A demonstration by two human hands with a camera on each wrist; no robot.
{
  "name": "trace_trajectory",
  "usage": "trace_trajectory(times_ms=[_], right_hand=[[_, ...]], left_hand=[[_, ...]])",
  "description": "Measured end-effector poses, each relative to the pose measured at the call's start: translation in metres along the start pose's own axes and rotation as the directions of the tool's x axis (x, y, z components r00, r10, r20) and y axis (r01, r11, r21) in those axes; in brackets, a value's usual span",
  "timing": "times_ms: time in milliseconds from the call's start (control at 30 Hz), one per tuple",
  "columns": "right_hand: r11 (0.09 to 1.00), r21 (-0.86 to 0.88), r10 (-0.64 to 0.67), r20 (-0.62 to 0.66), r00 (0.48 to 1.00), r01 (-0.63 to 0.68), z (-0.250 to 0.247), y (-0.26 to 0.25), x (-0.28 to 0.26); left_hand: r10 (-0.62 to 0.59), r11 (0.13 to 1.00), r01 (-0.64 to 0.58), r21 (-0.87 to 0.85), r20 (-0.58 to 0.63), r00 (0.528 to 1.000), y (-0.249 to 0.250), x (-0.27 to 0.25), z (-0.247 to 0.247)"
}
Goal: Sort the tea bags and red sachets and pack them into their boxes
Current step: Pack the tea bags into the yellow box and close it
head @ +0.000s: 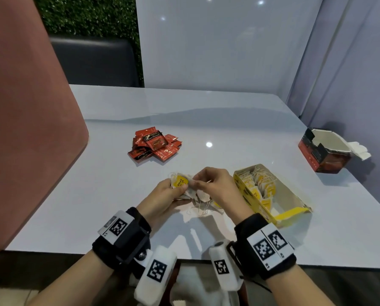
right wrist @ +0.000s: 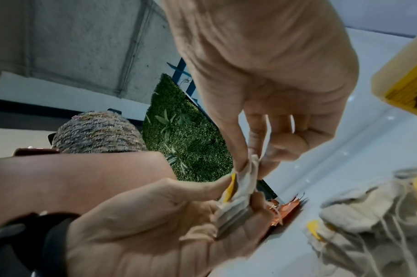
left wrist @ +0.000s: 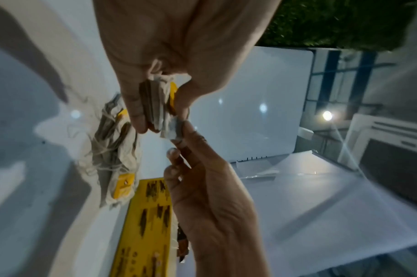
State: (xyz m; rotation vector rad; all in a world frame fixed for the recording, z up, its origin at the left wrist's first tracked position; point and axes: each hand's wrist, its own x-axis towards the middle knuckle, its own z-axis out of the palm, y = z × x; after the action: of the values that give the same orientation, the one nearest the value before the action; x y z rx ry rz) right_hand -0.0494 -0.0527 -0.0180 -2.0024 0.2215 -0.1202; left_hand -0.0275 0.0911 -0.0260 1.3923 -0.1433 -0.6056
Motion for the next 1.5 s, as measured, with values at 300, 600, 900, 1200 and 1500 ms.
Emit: trace_trajectory(times_ms=[300, 600, 900, 1200, 1500], right_hand=[[0.934, 0.335, 0.137, -0.020, 0.990, -0.123, 0.023, 0.004, -0.002], [0.975, -0.218, -0.061, -0.064, 0.996, 0.046, 0.012, 0.004, -0.006], [0.604, -0.795, 0.197, 0.084, 0.977, -0.053, -0.020, 0.020, 0.003], [0.624, -0.778, 0.162, 0.043, 0.986, -0.069, -0.029, 0.007, 0.005], [0.898, -0.369, -0.278, -0.053, 0.959, 0.240, -0.054, -0.031, -0.001]], left_hand=[[-0.094, 0.887, 0.095, -0.451, 0.025, 0.995, 0.001, -0.002, 0.004], [-0.115, 0.932, 0.053, -0.358, -0.154, 0.981, -0.003, 0.002, -0.002], [-0.121, 0.979, 0.089, -0.184, -0.170, 0.978, 0.003, 0.002, -0.007], [-0.186, 0.955, 0.160, -0.249, -0.083, 0.979, 0.008, -0.004, -0.008], [-0.171, 0.958, 0.162, -0.238, -0.016, 0.985, 0.008, -0.005, -0.005]])
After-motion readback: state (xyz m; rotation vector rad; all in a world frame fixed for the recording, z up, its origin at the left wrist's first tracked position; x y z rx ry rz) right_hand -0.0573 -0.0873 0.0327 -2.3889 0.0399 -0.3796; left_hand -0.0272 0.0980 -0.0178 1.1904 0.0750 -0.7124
